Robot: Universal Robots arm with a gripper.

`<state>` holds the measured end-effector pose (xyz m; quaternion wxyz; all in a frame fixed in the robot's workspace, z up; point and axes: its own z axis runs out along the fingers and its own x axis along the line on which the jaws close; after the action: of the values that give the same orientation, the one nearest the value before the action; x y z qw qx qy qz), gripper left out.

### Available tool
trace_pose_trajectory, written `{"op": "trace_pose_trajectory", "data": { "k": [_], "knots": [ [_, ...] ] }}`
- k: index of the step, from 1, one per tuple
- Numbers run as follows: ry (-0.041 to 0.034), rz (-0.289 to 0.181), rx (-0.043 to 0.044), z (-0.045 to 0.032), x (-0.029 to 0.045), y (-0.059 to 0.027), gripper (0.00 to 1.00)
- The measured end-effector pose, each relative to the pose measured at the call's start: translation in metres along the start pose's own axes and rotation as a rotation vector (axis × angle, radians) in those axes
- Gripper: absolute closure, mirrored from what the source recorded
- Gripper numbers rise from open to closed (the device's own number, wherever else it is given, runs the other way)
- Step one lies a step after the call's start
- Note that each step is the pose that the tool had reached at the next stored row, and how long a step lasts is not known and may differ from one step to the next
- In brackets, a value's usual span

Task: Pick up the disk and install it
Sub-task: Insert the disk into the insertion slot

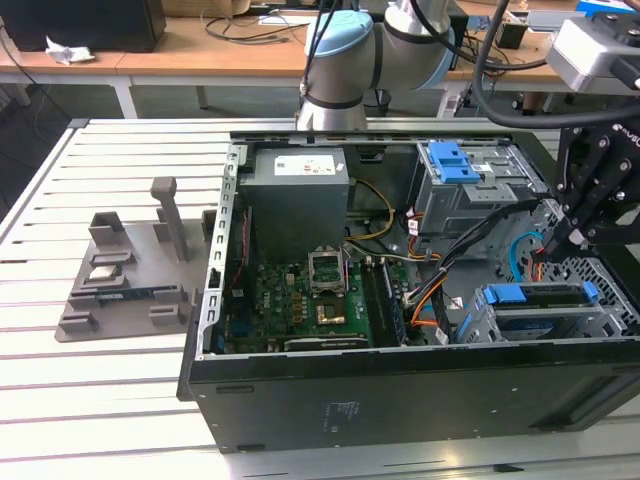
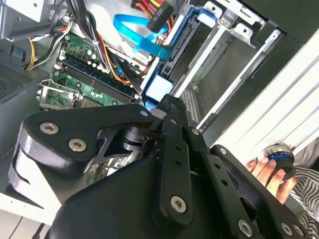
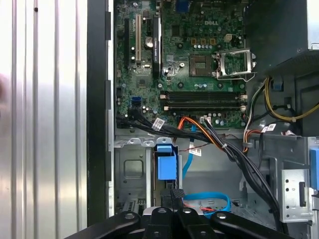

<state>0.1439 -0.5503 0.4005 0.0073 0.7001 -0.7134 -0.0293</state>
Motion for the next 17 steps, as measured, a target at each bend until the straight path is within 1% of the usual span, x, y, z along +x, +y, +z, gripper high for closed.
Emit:
{"op": "trace_pose_trajectory", "data": {
  "k": [3,6,8,10,13,17],
  "knots": [
    [0.0007,0.000,-0.0046,0.0001,-0.0004,-0.0066,0.89],
    [0.0010,0.000,-0.0146,0.0038,-0.0004,-0.0122,0.89],
    [0.0014,0.000,-0.0267,0.0106,-0.0003,-0.0180,0.89],
    [0.0016,0.001,-0.0367,0.0166,-0.0002,-0.0238,0.89],
    [0.0017,0.000,-0.0401,0.0188,-0.0002,-0.0266,0.89],
    [0.0017,0.001,-0.0405,0.0189,-0.0002,-0.0278,0.89]
  ]
}}
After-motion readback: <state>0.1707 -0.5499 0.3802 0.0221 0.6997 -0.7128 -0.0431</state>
